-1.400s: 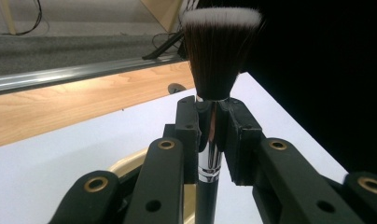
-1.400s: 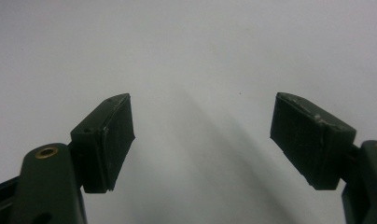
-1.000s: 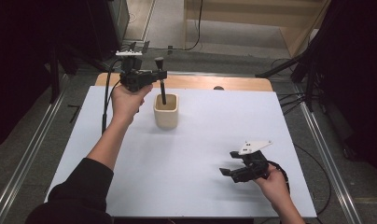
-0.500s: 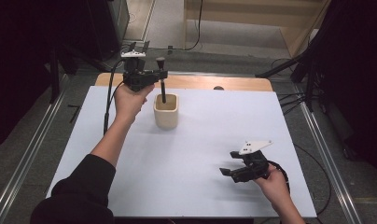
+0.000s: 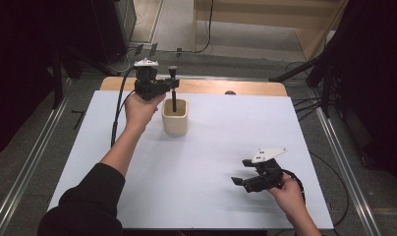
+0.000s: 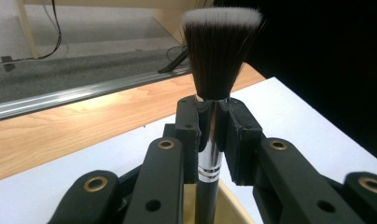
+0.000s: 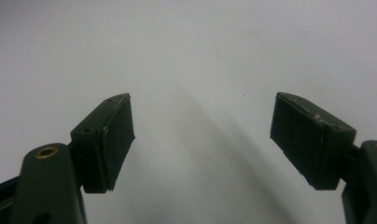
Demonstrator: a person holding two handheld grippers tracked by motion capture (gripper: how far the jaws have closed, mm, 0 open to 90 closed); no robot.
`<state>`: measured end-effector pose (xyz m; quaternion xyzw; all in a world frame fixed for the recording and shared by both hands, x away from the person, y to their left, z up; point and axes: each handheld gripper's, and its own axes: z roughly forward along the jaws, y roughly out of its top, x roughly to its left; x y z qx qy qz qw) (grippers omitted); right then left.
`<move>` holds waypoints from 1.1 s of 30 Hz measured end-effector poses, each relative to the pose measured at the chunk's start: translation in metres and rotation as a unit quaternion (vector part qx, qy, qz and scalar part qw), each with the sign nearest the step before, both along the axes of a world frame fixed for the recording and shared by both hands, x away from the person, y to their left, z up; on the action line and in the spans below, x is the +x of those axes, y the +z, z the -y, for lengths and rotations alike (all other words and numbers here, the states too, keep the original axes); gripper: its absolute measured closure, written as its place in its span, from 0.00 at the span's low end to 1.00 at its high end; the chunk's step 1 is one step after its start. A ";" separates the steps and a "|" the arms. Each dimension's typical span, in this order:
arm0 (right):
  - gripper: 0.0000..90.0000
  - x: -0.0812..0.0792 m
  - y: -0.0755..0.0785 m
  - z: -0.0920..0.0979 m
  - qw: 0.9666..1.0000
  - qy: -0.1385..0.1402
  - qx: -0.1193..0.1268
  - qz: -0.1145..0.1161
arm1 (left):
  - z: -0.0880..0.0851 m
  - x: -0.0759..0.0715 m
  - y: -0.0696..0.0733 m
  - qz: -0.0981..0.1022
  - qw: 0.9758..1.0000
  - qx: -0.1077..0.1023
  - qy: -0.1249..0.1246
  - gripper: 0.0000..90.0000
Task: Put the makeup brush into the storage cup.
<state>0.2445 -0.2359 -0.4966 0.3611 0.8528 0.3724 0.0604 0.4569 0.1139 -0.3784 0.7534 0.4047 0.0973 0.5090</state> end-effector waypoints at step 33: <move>0.25 0.000 0.000 -0.001 1.000 0.002 -0.003 -0.001 | -0.008 -0.002 -0.013 -0.054 0.998 0.018 0.008 0.44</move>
